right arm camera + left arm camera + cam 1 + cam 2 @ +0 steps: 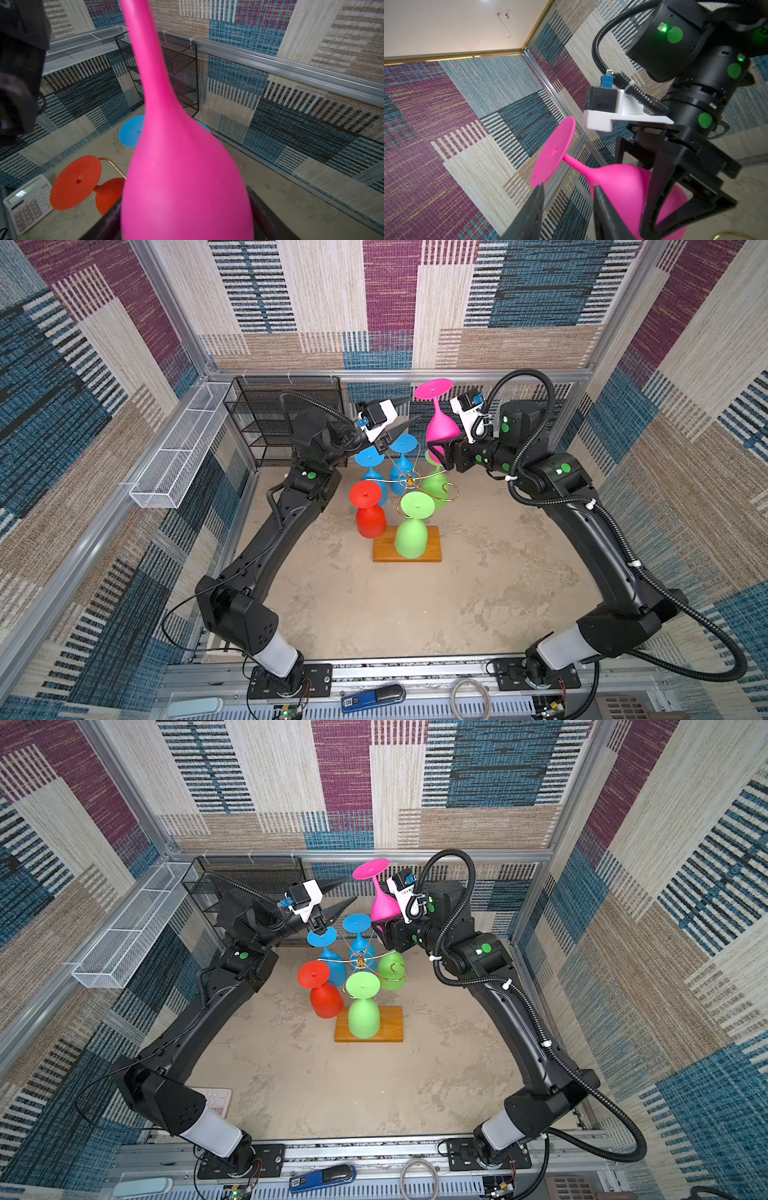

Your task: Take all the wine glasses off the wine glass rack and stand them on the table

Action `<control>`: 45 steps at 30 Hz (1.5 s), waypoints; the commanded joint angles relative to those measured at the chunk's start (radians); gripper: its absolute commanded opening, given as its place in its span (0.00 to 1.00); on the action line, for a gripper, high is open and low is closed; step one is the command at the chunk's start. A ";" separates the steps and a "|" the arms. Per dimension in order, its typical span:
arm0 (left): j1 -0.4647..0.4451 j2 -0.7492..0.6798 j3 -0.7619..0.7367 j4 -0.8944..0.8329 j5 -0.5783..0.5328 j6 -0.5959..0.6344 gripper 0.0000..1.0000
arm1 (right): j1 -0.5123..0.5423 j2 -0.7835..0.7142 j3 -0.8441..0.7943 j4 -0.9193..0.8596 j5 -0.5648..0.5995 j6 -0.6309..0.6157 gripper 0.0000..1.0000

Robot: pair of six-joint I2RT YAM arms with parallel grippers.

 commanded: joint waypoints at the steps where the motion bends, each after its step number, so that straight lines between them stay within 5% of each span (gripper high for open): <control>1: 0.001 0.011 0.021 -0.018 0.053 0.043 0.42 | 0.002 0.001 0.004 0.006 -0.051 0.021 0.54; 21: 0.001 -0.015 -0.037 0.080 -0.052 0.052 0.45 | 0.020 -0.035 -0.055 0.041 -0.018 0.066 0.48; 45: 0.002 0.021 0.040 -0.040 0.027 0.119 0.41 | 0.038 -0.017 -0.056 0.009 -0.084 0.046 0.46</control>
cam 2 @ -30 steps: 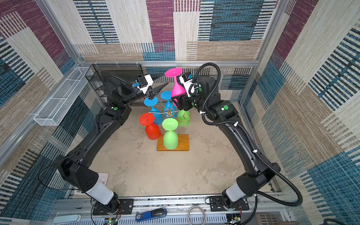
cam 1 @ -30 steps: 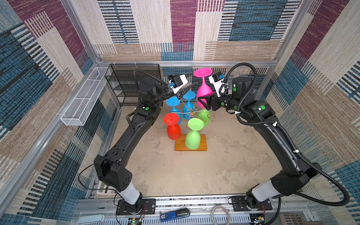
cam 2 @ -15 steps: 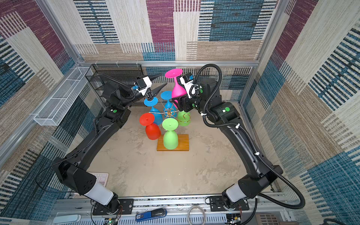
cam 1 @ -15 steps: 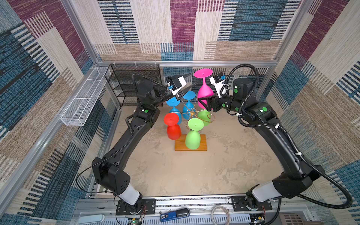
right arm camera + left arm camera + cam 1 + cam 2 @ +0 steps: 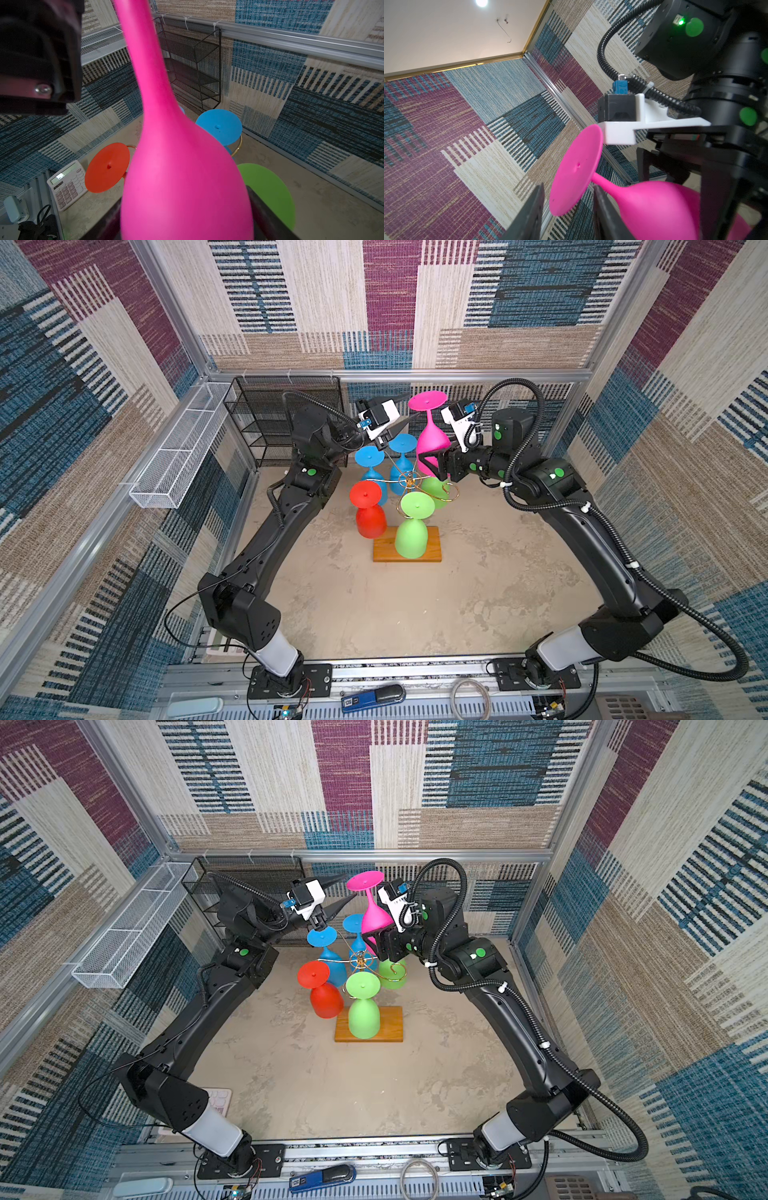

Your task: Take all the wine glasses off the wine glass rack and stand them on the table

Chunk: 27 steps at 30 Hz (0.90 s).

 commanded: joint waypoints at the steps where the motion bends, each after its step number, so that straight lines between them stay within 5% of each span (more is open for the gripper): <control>1: 0.000 0.006 0.008 -0.021 0.032 0.040 0.40 | 0.005 0.002 0.001 0.010 -0.013 -0.005 0.46; 20: 0.000 -0.002 0.006 -0.032 0.026 0.100 0.20 | 0.014 0.007 -0.013 -0.007 -0.022 0.000 0.46; 27: 0.000 -0.005 0.012 -0.045 -0.001 0.093 0.10 | 0.014 -0.004 -0.012 0.008 -0.024 0.013 0.60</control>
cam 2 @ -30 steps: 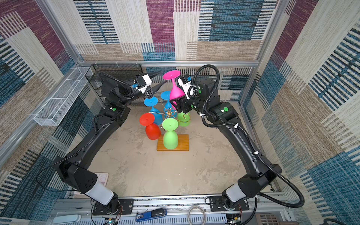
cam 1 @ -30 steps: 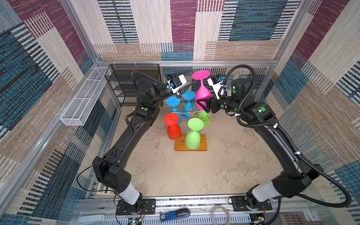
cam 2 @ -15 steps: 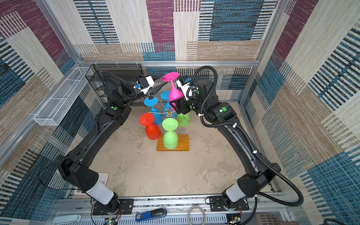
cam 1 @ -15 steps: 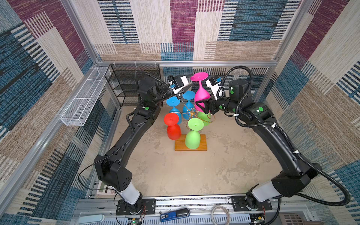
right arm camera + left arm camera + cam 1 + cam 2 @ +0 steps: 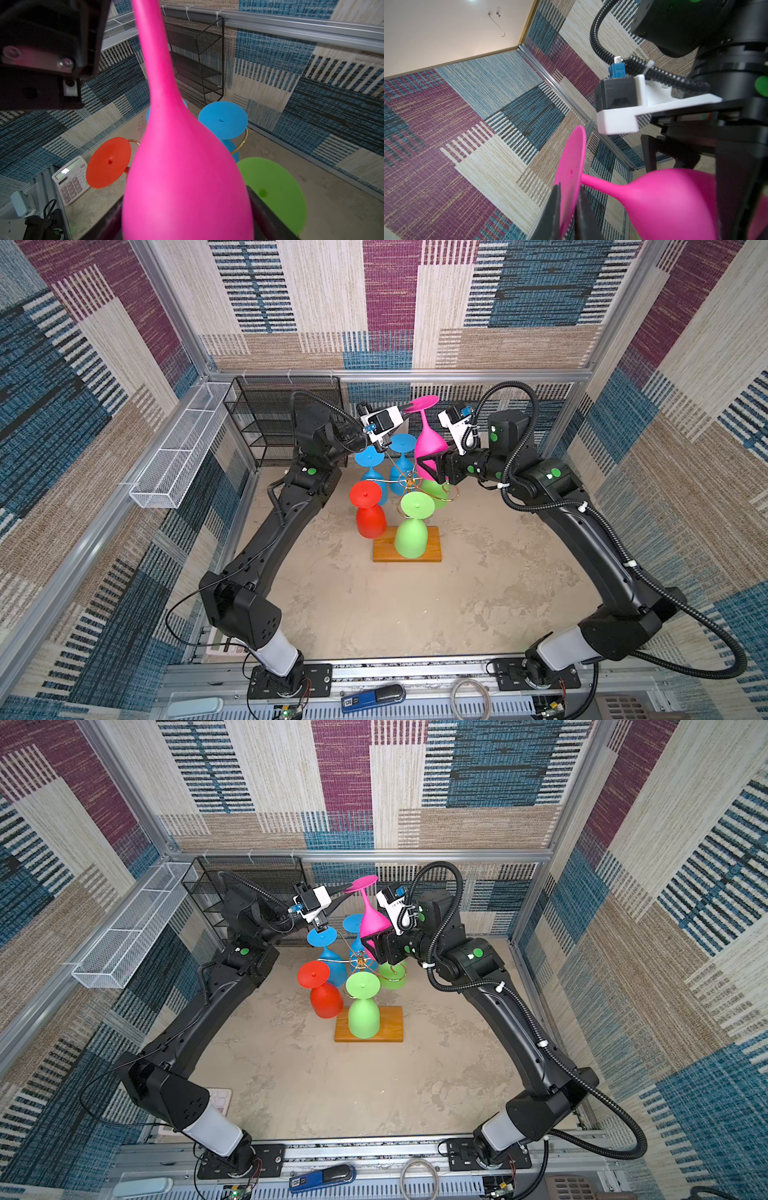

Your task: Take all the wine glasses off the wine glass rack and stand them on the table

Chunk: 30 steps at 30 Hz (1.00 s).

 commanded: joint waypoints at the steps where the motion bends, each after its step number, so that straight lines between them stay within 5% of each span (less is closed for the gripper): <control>1: -0.004 -0.009 0.009 0.012 0.000 -0.017 0.07 | 0.004 -0.008 -0.004 0.029 -0.023 0.005 0.65; 7: -0.002 -0.014 0.006 0.021 -0.062 -0.086 0.00 | 0.003 -0.063 -0.055 0.112 -0.024 0.022 0.85; 17: 0.043 -0.034 -0.017 0.038 -0.142 -0.294 0.00 | 0.003 -0.157 -0.141 0.242 -0.043 0.026 0.99; 23: 0.074 -0.041 -0.066 0.053 -0.233 -0.418 0.00 | 0.004 -0.262 -0.239 0.340 -0.040 0.020 0.99; 30: 0.178 -0.043 -0.135 0.199 -0.206 -0.749 0.00 | 0.001 -0.371 -0.338 0.362 0.015 0.068 0.98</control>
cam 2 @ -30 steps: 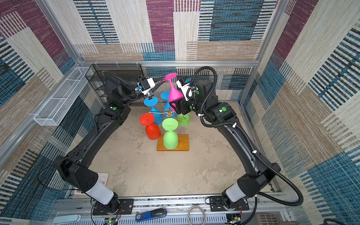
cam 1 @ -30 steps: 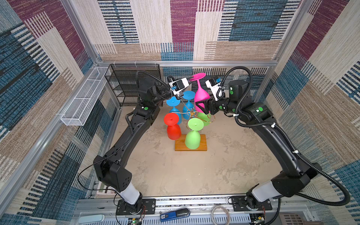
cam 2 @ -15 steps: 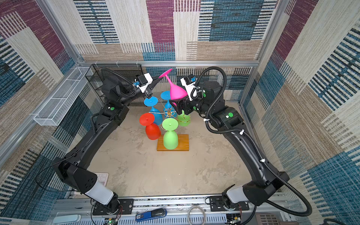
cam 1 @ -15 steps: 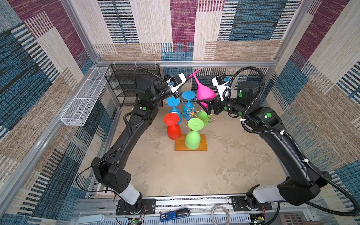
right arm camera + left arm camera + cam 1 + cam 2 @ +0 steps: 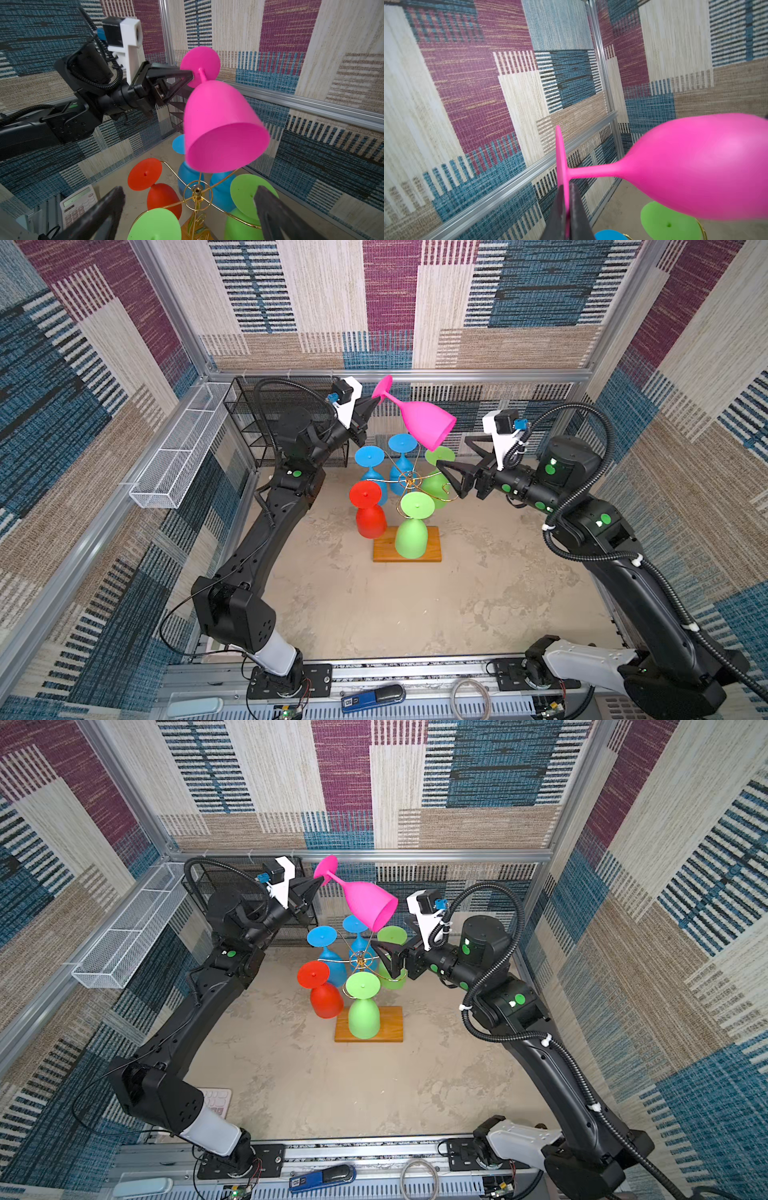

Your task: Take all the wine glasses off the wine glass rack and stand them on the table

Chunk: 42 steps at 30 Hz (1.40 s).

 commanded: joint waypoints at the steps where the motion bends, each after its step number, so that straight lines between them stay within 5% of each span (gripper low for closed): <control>1: 0.031 -0.008 -0.031 0.146 0.003 -0.215 0.00 | -0.001 -0.030 -0.027 0.054 0.033 0.035 0.95; 13: 0.042 -0.047 -0.102 0.150 0.042 -0.251 0.00 | -0.034 0.047 0.005 0.145 0.009 0.060 0.72; 22: 0.047 -0.065 -0.127 0.156 0.110 -0.295 0.00 | -0.111 0.142 0.082 0.200 -0.132 0.097 0.64; 34: 0.048 -0.067 -0.137 0.168 0.172 -0.353 0.00 | -0.123 0.251 0.144 0.232 -0.180 0.107 0.54; 42: 0.048 -0.068 -0.137 0.159 0.191 -0.364 0.00 | -0.121 0.300 0.170 0.250 -0.236 0.124 0.31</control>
